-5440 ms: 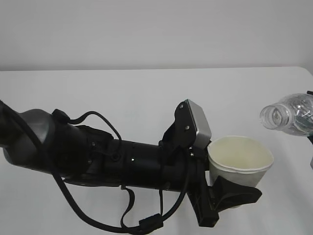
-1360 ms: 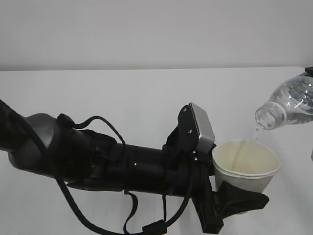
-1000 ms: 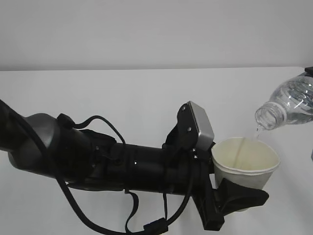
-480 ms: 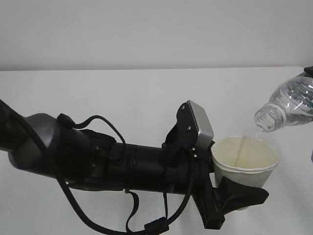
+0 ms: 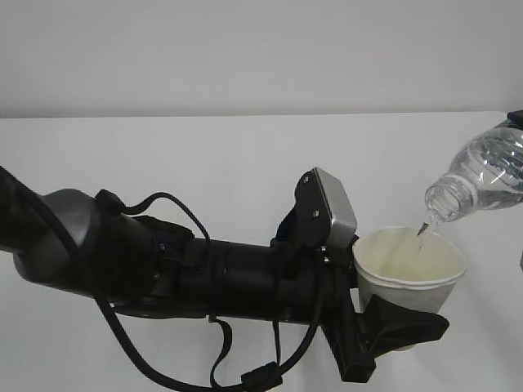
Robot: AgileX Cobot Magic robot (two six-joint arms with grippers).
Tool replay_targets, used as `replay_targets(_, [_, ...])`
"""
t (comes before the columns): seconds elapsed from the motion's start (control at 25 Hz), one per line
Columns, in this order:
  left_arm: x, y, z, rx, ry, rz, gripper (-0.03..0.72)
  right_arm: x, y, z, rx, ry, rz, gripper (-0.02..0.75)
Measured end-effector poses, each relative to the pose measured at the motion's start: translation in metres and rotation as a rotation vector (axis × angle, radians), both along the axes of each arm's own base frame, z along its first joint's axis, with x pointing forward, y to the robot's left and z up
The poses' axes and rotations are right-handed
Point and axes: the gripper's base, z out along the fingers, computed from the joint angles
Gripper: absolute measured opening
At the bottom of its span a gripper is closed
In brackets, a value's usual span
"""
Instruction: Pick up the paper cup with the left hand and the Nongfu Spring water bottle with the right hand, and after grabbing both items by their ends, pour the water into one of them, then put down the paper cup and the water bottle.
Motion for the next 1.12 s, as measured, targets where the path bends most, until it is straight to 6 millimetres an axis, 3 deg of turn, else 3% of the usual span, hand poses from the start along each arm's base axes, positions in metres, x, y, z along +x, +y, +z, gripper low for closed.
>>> replay_targets(1.12, [0.0003,0.0001,-0.0004,0.005,0.000,0.004,0.454,0.0004,-0.0003,0.0008,0.004,-0.003,-0.004,0.421])
